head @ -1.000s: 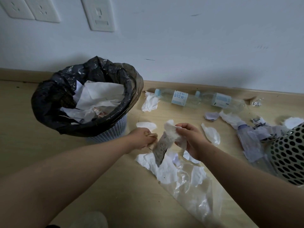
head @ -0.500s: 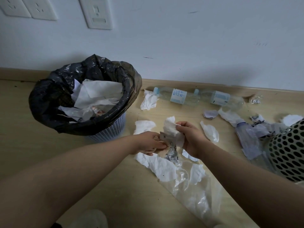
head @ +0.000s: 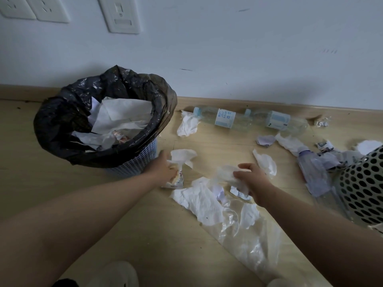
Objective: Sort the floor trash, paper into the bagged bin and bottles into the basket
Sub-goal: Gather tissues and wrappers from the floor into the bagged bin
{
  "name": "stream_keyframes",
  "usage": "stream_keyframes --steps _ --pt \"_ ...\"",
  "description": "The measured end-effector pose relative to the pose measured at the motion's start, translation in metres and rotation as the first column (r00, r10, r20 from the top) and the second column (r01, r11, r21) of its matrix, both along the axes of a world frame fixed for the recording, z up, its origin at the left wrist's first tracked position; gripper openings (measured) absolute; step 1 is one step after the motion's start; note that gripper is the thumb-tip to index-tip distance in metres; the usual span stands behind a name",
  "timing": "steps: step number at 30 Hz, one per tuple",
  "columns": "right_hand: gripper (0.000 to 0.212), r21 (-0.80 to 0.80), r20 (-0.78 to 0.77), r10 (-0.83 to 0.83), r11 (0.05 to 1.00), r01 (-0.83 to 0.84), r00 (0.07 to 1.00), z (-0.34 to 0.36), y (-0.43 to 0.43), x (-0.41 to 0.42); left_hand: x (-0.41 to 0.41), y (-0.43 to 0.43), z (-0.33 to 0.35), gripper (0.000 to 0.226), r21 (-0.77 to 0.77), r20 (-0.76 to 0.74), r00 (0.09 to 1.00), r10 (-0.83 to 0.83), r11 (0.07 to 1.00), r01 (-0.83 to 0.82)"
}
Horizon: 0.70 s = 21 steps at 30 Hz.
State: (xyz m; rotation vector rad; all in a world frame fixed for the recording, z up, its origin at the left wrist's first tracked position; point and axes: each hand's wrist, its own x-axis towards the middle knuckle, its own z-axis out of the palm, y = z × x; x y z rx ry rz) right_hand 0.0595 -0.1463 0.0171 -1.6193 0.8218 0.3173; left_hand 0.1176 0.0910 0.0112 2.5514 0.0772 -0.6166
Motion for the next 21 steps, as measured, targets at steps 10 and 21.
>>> stream_keyframes --steps 10,21 --pt "0.06 -0.33 -0.33 0.685 0.561 -0.759 0.65 -0.05 0.041 -0.05 -0.04 -0.026 -0.02 0.029 0.317 -0.265 0.737 -0.622 0.665 0.676" --pt "0.01 -0.522 -0.138 0.424 0.737 -0.43 0.895 -0.025 0.011 -0.011 -0.015 -0.009 -0.002 0.013 0.075 -0.17 0.906 -0.387 0.912 0.404"
